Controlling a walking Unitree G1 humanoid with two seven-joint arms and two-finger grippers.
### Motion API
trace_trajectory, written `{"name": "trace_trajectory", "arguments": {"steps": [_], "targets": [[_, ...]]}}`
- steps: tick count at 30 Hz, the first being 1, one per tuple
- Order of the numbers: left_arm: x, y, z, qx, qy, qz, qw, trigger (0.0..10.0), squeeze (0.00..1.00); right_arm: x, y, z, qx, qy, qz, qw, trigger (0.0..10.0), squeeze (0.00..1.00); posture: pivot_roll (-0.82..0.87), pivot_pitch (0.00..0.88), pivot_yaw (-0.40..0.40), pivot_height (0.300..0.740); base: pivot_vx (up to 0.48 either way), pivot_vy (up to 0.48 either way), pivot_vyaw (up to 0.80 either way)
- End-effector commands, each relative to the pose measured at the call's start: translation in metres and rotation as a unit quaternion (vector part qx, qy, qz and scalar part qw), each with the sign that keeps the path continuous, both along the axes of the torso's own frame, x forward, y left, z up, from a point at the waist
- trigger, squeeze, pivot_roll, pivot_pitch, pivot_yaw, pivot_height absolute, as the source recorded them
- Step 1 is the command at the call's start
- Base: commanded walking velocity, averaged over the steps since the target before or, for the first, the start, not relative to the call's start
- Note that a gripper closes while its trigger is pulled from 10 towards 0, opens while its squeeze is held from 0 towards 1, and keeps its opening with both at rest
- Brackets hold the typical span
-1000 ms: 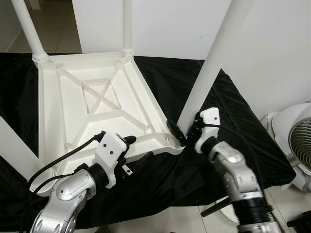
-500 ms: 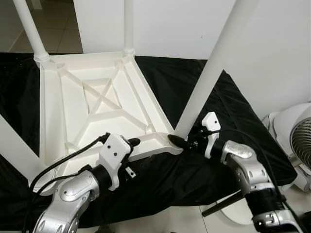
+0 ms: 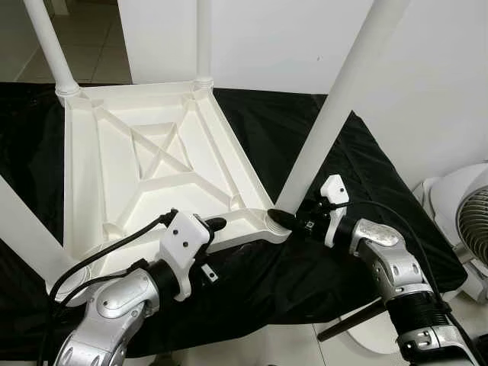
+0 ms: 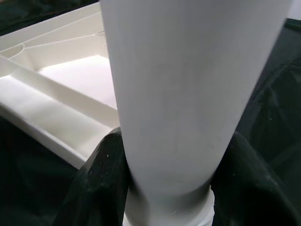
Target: Building children table
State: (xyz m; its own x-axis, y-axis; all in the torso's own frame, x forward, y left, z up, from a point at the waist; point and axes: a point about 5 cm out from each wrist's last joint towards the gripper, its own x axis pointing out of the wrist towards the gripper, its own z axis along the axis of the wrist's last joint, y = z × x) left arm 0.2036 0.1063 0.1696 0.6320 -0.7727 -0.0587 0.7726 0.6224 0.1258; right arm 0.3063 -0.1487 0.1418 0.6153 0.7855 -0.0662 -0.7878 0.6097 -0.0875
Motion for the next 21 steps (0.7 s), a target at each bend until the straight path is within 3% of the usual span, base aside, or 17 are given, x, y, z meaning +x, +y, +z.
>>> {"name": "trace_trajectory", "arguments": {"steps": [1, 4, 9, 11, 15, 16, 21], "targets": [[-0.001, -0.002, -0.001, 0.000, 0.005, 0.002, 1.000, 10.0, 0.00, -0.001, -0.003, -0.004, -0.001, 0.009, -0.021, 1.000, 10.0, 0.00, 0.15, 0.047, -0.097, 0.740, 0.000, 0.000, 0.00], [-0.001, -0.004, -0.002, -0.003, 0.008, 0.000, 1.000, 10.0, 0.00, -0.001, 0.002, -0.007, 0.005, 0.005, -0.130, 0.992, 10.0, 0.00, 0.15, 0.045, -0.104, 0.740, 0.000, 0.000, 0.00], [-0.002, -0.005, -0.003, -0.005, 0.009, 0.000, 1.000, 10.0, 0.00, -0.006, 0.008, -0.007, 0.028, 0.022, -0.202, 0.979, 10.0, 0.00, 0.15, 0.040, -0.108, 0.740, 0.000, 0.000, 0.00], [-0.002, -0.006, -0.004, -0.005, 0.010, -0.002, 1.000, 10.0, 0.00, -0.007, 0.010, -0.009, 0.039, 0.041, -0.256, 0.965, 10.0, 0.00, 0.14, 0.038, -0.109, 0.740, 0.000, 0.000, 0.00], [-0.001, -0.006, -0.004, -0.005, 0.009, -0.003, 1.000, 10.0, 0.00, -0.010, 0.017, -0.007, 0.042, 0.031, -0.303, 0.952, 10.0, 0.00, 0.14, 0.033, -0.111, 0.740, 0.000, 0.000, 0.00], [-0.001, -0.006, -0.004, -0.005, 0.009, -0.003, 1.000, 10.0, 0.00, -0.012, 0.023, -0.005, 0.047, 0.028, -0.331, 0.942, 10.0, 0.00, 0.14, 0.031, -0.111, 0.740, 0.000, 0.000, 0.00], [-0.001, -0.007, -0.004, -0.005, 0.008, -0.004, 1.000, 10.0, 0.00, -0.016, 0.032, -0.005, 0.052, 0.037, -0.354, 0.933, 10.0, 0.00, 0.15, 0.030, -0.115, 0.740, 0.000, 0.000, 0.00]]}}
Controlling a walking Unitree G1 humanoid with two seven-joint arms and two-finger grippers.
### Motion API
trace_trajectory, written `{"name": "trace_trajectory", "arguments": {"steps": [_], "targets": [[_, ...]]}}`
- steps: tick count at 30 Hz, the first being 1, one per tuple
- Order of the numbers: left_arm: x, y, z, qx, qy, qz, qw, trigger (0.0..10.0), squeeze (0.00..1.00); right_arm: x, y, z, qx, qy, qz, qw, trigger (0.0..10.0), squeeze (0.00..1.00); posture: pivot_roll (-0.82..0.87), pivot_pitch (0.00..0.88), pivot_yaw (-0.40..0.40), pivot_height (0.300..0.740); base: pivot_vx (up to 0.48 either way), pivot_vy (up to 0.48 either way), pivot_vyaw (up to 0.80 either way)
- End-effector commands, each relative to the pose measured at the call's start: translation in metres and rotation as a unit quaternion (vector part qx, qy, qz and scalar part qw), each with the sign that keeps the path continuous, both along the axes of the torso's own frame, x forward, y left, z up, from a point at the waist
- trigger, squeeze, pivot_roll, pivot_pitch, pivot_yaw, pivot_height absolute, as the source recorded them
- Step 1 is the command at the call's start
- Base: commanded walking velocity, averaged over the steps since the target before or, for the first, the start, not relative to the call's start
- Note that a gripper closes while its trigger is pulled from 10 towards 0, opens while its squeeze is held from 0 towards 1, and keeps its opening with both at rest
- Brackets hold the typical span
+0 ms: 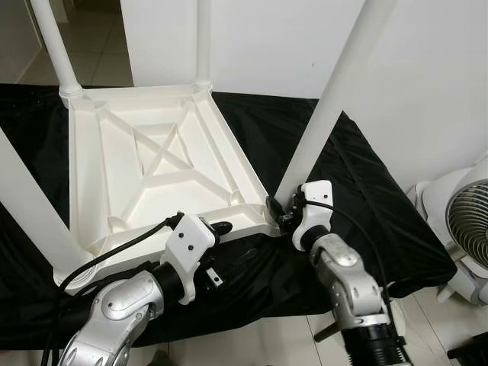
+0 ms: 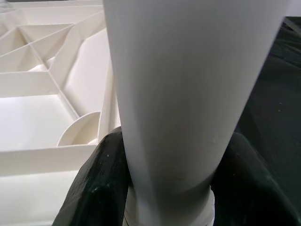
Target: Building children table
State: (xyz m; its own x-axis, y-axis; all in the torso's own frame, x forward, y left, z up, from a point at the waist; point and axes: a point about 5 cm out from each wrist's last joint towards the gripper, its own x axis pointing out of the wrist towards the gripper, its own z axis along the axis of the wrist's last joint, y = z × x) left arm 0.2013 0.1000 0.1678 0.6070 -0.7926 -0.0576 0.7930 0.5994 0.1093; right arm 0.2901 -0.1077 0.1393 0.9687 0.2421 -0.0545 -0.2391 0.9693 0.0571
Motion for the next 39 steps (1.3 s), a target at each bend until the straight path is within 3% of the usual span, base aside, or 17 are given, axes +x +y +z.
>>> {"name": "trace_trajectory", "arguments": {"steps": [1, 2, 3, 4, 5, 13, 17, 18, 21, 27, 34, 35, 36, 37, 38, 39], "targets": [[0.001, 0.000, -0.002, 0.000, 0.002, 0.011, 1.000, 10.0, 0.00, -0.001, -0.007, -0.002, -0.010, 0.009, -0.029, 1.000, 10.0, 0.00, 0.15, 0.030, -0.115, 0.740, 0.000, 0.000, 0.00], [0.001, 0.000, -0.002, 0.000, 0.003, 0.012, 1.000, 10.0, 0.00, -0.002, -0.006, -0.002, -0.003, 0.013, -0.027, 1.000, 10.0, 0.00, 0.15, 0.027, -0.116, 0.740, 0.000, 0.000, 0.00], [0.001, 0.000, -0.002, 0.000, 0.003, 0.012, 1.000, 10.0, 0.00, -0.002, -0.005, -0.001, 0.003, 0.013, -0.027, 1.000, 10.0, 0.80, 0.15, 0.025, -0.117, 0.740, 0.000, 0.000, 0.00], [0.001, 0.000, -0.003, 0.000, 0.003, 0.013, 1.000, 10.0, 0.00, -0.002, -0.005, 0.000, 0.007, 0.013, -0.026, 1.000, 10.0, 0.80, 0.15, 0.024, -0.118, 0.740, 0.000, 0.000, 0.00], [0.001, 0.000, -0.003, 0.000, 0.003, 0.013, 1.000, 10.0, 0.00, -0.002, -0.005, 0.000, 0.009, 0.013, -0.028, 0.999, 10.0, 1.00, 0.15, 0.024, -0.118, 0.740, 0.000, 0.000, 0.00], [0.003, 0.001, -0.003, 0.001, 0.002, 0.015, 1.000, 10.0, 0.00, 0.003, -0.012, 0.013, 0.029, -0.022, 0.037, 0.999, 10.0, 1.00, 0.16, 0.011, -0.115, 0.740, 0.000, 0.000, 0.00], [0.003, 0.002, -0.002, 0.003, 0.001, 0.013, 1.000, 10.0, 0.00, 0.004, -0.019, 0.019, 0.020, -0.036, 0.126, 0.991, 10.0, 0.96, 0.15, 0.012, -0.107, 0.740, 0.000, 0.000, 0.00], [0.004, 0.002, -0.002, 0.003, 0.001, 0.012, 1.000, 10.0, 0.00, 0.003, -0.021, 0.021, 0.011, -0.043, 0.162, 0.986, 10.0, 0.00, 0.15, 0.014, -0.104, 0.740, 0.000, 0.000, 0.00], [0.004, 0.003, -0.001, 0.005, 0.001, 0.011, 1.000, 10.0, 0.00, -0.001, -0.028, 0.025, -0.022, -0.063, 0.251, 0.966, 10.0, 0.00, 0.15, 0.016, -0.098, 0.740, 0.000, 0.000, 0.00], [0.003, 0.003, -0.001, 0.005, 0.001, 0.009, 1.000, 10.0, 0.00, 0.006, -0.041, 0.020, -0.056, -0.050, 0.303, 0.950, 10.0, 0.00, 0.15, 0.020, -0.095, 0.740, 0.000, 0.000, 0.00], [0.002, 0.003, 0.000, 0.003, 0.001, 0.009, 1.000, 10.0, 0.00, 0.014, -0.050, 0.009, -0.076, -0.032, 0.330, 0.940, 10.0, 0.00, 0.16, 0.024, -0.096, 0.740, 0.000, 0.000, 0.00], [0.002, 0.003, 0.000, 0.003, 0.001, 0.009, 1.000, 10.0, 0.00, 0.015, -0.050, 0.008, -0.077, -0.031, 0.333, 0.939, 9.6, 0.00, 0.16, 0.025, -0.095, 0.740, 0.000, 0.000, 0.00], [0.001, 0.002, 0.000, 0.003, 0.001, 0.009, 1.000, 10.0, 0.00, 0.016, -0.051, 0.006, -0.080, -0.028, 0.336, 0.938, 8.5, 0.00, 0.16, 0.028, -0.094, 0.740, 0.000, 0.000, 0.00], [0.001, 0.002, 0.000, 0.003, 0.001, 0.009, 1.000, 10.0, 0.00, 0.016, -0.051, 0.006, -0.080, -0.028, 0.336, 0.938, 8.5, 0.00, 0.16, 0.028, -0.094, 0.740, 0.000, 0.000, 0.00], [0.001, 0.002, 0.000, 0.002, 0.002, 0.009, 1.000, 10.0, 0.00, 0.017, -0.051, 0.005, -0.081, -0.027, 0.341, 0.936, 7.5, 0.00, 0.16, 0.028, -0.094, 0.740, 0.000, 0.000, 0.00], [0.001, 0.002, 0.000, 0.002, 0.002, 0.009, 1.000, 10.0, 0.00, 0.017, -0.051, 0.005, -0.081, -0.027, 0.341, 0.936, 7.5, 0.00, 0.16, 0.028, -0.094, 0.740, 0.000, 0.000, 0.00]]}}
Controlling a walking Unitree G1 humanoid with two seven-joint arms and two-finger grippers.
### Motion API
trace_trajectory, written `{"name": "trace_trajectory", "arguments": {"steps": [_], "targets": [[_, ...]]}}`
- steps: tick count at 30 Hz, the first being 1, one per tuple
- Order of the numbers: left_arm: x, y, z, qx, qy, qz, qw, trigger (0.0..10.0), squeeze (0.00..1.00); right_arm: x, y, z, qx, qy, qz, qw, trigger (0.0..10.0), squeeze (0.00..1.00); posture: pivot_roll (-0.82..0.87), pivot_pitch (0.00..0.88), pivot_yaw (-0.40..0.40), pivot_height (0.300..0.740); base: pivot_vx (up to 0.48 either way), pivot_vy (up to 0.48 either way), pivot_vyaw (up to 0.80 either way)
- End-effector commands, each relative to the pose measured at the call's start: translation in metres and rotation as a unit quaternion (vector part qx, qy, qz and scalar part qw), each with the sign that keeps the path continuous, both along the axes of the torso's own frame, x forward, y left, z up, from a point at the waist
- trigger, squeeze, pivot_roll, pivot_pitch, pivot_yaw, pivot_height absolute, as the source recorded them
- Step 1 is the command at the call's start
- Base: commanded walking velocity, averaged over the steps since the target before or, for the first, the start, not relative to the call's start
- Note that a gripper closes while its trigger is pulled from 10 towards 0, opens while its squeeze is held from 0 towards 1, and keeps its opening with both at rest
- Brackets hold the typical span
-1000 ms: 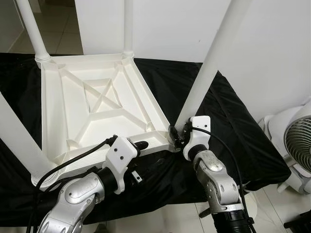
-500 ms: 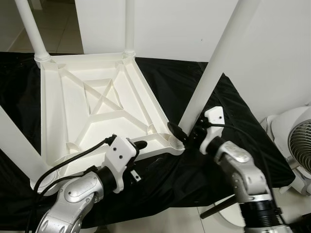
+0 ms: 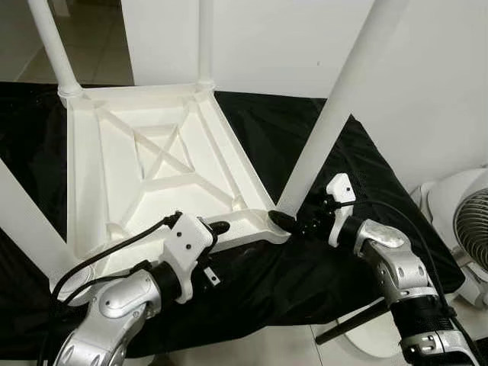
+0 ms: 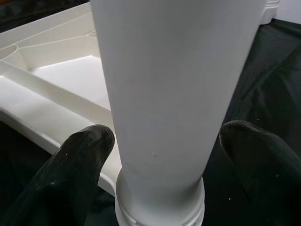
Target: Building children table
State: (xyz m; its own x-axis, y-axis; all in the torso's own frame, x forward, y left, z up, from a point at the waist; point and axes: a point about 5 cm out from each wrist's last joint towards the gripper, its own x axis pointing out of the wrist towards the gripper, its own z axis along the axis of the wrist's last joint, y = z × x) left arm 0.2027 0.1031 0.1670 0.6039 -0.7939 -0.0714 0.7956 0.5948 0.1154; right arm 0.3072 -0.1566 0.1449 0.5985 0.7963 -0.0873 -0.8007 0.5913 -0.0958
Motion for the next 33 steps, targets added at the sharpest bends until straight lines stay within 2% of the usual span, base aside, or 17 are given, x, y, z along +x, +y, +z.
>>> {"name": "trace_trajectory", "arguments": {"steps": [1, 2, 3, 4, 5, 6, 7, 11, 16, 20, 21, 23, 27, 28, 31, 33], "targets": [[0.000, -0.001, 0.001, -0.005, 0.000, 0.011, 1.000, 10.0, 0.00, 0.003, -0.002, -0.003, -0.012, -0.002, 0.006, 1.000, 6.7, 0.00, 0.16, 0.032, -0.092, 0.740, 0.000, 0.000, 0.00], [0.000, -0.001, 0.001, -0.005, 0.000, 0.011, 1.000, 10.0, 0.00, 0.003, -0.002, -0.003, -0.012, -0.002, 0.006, 1.000, 6.7, 0.00, 0.16, 0.032, -0.092, 0.740, 0.000, 0.000, 0.00], [0.000, -0.001, 0.002, -0.006, 0.000, 0.010, 1.000, 10.0, 0.00, 0.005, -0.001, -0.004, -0.012, -0.001, 0.012, 1.000, 5.7, 0.00, 0.15, 0.034, -0.090, 0.740, 0.000, 0.000, 0.00], [0.001, -0.002, 0.002, -0.006, -0.001, 0.010, 1.000, 10.0, 0.00, 0.007, -0.001, -0.004, -0.011, -0.001, 0.016, 1.000, 5.7, 0.00, 0.15, 0.034, -0.090, 0.740, 0.000, 0.000, 0.00], [0.001, -0.002, 0.002, -0.006, -0.001, 0.010, 1.000, 10.0, 0.00, 0.008, 0.001, -0.006, -0.010, -0.001, 0.020, 1.000, 2.5, 0.00, 0.15, 0.038, -0.088, 0.740, 0.000, 0.000, 0.00], [0.002, -0.002, 0.002, -0.006, -0.002, 0.009, 1.000, 10.0, 0.00, 0.008, 0.003, -0.007, -0.009, 0.000, 0.023, 1.000, 0.8, 0.00, 0.15, 0.040, -0.089, 0.740, 0.000, 0.000, 0.00], [0.002, -0.003, 0.002, -0.007, -0.002, 0.009, 1.000, 10.0, 0.00, 0.008, 0.004, -0.008, -0.009, 0.000, 0.024, 1.000, 0.0, 0.00, 0.15, 0.040, -0.089, 0.740, 0.000, 0.000, 0.00], [0.003, -0.002, 0.003, -0.006, -0.002, 0.008, 1.000, 10.0, 0.00, 0.006, 0.006, -0.012, 0.001, 0.004, 0.026, 1.000, 0.0, 0.00, 0.15, 0.047, -0.087, 0.740, 0.000, 0.000, 0.00], [0.002, -0.002, 0.003, -0.006, -0.001, 0.008, 1.000, 10.0, 0.00, 0.004, 0.004, -0.014, 0.017, 0.013, -0.007, 1.000, 0.0, 0.00, 0.14, 0.050, -0.089, 0.740, 0.000, 0.000, 0.00], [0.003, -0.003, 0.002, -0.008, 0.000, 0.009, 1.000, 10.0, 0.00, 0.001, 0.004, -0.017, 0.028, 0.001, -0.102, 0.994, 0.0, 0.00, 0.14, 0.056, -0.090, 0.740, 0.000, 0.000, 0.00], [0.003, -0.003, 0.002, -0.008, 0.000, 0.009, 1.000, 10.0, 0.00, 0.001, 0.004, -0.017, 0.028, 0.001, -0.102, 0.994, 0.0, 0.00, 0.14, 0.056, -0.090, 0.740, 0.000, 0.000, 0.00], [0.003, -0.003, 0.002, -0.009, 0.000, 0.008, 1.000, 10.0, 0.00, 0.000, 0.004, -0.018, 0.034, 0.004, -0.138, 0.990, 0.0, 0.00, 0.14, 0.056, -0.092, 0.740, 0.000, 0.000, 0.00], [0.003, -0.004, 0.002, -0.009, 0.001, 0.008, 1.000, 10.0, 0.00, -0.011, 0.014, -0.018, 0.056, 0.014, -0.228, 0.972, 0.0, 0.00, 0.13, 0.057, -0.099, 0.740, 0.000, 0.000, 0.00], [0.003, -0.004, 0.002, -0.009, 0.001, 0.008, 1.000, 10.0, 0.00, -0.011, 0.014, -0.018, 0.056, 0.014, -0.228, 0.972, 0.0, 0.00, 0.13, 0.057, -0.099, 0.740, 0.000, 0.000, 0.00], [0.003, -0.005, 0.002, -0.010, 0.001, 0.008, 1.000, 10.0, 0.00, -0.017, 0.020, -0.019, 0.055, 0.021, -0.277, 0.959, 0.0, 0.00, 0.13, 0.058, -0.104, 0.740, 0.000, 0.000, 0.00], [0.003, -0.005, 0.002, -0.010, 0.001, 0.008, 1.000, 10.0, 0.00, -0.017, 0.020, -0.019, 0.055, 0.021, -0.277, 0.959, 0.0, 0.00, 0.13, 0.058, -0.104, 0.740, 0.000, 0.000, 0.00]]}}
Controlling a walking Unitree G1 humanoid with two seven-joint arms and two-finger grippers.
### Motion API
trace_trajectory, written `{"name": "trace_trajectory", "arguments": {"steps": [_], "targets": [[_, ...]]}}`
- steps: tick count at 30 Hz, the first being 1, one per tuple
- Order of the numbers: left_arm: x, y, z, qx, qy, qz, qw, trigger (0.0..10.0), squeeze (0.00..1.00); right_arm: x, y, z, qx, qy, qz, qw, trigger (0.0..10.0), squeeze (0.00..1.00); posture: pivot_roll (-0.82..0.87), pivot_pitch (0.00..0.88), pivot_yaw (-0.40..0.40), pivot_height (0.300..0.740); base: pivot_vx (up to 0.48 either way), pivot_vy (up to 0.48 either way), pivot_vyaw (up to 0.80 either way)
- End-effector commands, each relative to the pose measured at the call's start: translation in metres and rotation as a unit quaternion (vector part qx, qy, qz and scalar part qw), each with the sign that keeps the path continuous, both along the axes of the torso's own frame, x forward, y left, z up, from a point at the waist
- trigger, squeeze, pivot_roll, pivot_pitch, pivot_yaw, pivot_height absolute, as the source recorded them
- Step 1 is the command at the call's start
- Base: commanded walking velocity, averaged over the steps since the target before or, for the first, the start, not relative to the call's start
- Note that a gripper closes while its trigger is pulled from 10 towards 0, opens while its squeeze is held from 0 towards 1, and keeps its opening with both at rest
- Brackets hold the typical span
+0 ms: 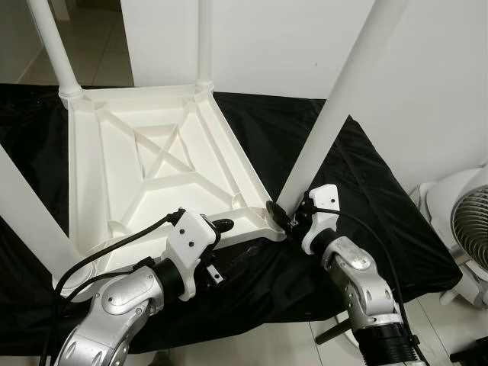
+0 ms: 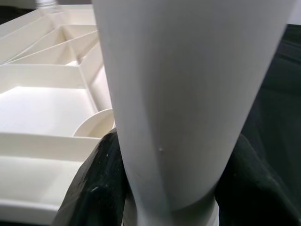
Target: Building children table
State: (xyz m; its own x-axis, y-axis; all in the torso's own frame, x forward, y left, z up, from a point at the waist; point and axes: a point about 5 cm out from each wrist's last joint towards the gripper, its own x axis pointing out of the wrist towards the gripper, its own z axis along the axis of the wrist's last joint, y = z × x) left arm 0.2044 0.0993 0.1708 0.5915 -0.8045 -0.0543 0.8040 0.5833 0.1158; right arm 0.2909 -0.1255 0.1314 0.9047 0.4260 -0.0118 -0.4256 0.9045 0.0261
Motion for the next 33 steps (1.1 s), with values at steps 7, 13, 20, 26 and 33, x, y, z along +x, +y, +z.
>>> {"name": "trace_trajectory", "arguments": {"steps": [7, 13, 20, 26, 33], "targets": [[0.000, -0.001, -0.001, -0.008, 0.008, 0.019, 1.000, 10.0, 0.00, -0.009, 0.001, -0.002, -0.003, 0.025, -0.081, 0.996, 10.0, 0.00, 0.13, 0.060, -0.105, 0.740, 0.000, 0.000, 0.00], [0.000, 0.000, -0.001, -0.007, 0.008, 0.017, 1.000, 10.0, 0.00, -0.003, -0.005, 0.004, 0.002, 0.020, -0.047, 0.999, 10.0, 1.00, 0.13, 0.060, -0.100, 0.740, 0.000, 0.000, 0.00], [0.001, 0.001, -0.001, -0.003, 0.007, 0.016, 1.000, 10.0, 0.00, 0.006, -0.014, 0.011, -0.027, -0.001, 0.054, 0.998, 10.0, 1.00, 0.14, 0.060, -0.092, 0.740, 0.000, 0.000, 0.00], [0.002, 0.004, 0.000, 0.001, 0.006, 0.017, 1.000, 10.0, 0.00, 0.011, -0.014, 0.018, -0.050, -0.030, 0.149, 0.987, 10.0, 0.00, 0.15, 0.057, -0.086, 0.740, 0.000, 0.000, 0.00], [0.002, 0.005, 0.001, 0.003, 0.004, 0.018, 1.000, 10.0, 0.00, 0.018, -0.010, 0.020, -0.067, -0.037, 0.231, 0.970, 10.0, 0.00, 0.16, 0.050, -0.083, 0.740, 0.000, 0.000, 0.00]]}}
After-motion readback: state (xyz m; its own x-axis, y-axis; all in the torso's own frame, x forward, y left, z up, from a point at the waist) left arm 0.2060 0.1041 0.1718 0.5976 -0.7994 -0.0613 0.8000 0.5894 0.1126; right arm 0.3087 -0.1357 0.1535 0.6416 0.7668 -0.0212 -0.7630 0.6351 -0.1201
